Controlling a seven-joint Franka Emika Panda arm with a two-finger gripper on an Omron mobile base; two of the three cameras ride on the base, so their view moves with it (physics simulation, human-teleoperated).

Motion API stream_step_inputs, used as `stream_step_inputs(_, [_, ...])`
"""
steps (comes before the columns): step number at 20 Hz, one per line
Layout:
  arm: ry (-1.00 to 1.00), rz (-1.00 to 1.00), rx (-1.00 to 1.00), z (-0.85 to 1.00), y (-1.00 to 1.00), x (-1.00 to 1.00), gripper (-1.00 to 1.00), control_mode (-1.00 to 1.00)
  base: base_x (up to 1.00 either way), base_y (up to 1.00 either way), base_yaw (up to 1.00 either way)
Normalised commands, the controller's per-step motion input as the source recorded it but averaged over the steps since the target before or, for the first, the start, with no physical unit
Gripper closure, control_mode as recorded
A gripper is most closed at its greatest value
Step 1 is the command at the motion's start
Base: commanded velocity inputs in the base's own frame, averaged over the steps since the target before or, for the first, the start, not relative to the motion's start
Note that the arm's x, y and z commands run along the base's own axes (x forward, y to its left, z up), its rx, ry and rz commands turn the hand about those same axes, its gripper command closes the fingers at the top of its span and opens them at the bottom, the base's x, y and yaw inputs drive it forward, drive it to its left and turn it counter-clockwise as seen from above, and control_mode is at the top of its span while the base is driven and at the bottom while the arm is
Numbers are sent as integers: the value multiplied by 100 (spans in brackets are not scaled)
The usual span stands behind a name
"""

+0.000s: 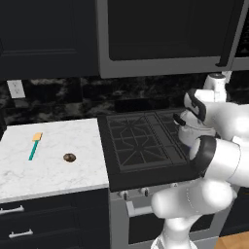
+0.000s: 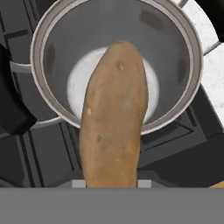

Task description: Put the mushroom and sweet potato in the pot. Retrieve the spatula and lightly stir the vegetables in the pot.

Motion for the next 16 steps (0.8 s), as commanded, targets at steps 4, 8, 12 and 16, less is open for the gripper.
stream_step_inputs(4, [0,-1,0,-27,-22,44,100,-100,0,0,0])
stream_step_inputs(8, [0,0,0,-37,-34,33,100,-100,0,0,0])
stream_step_inputs(12, [0,0,0,-37,-14,39,100,-100,0,0,0])
stream_step_inputs(16, [0,0,0,-35,-14,30,100,-100,0,0,0])
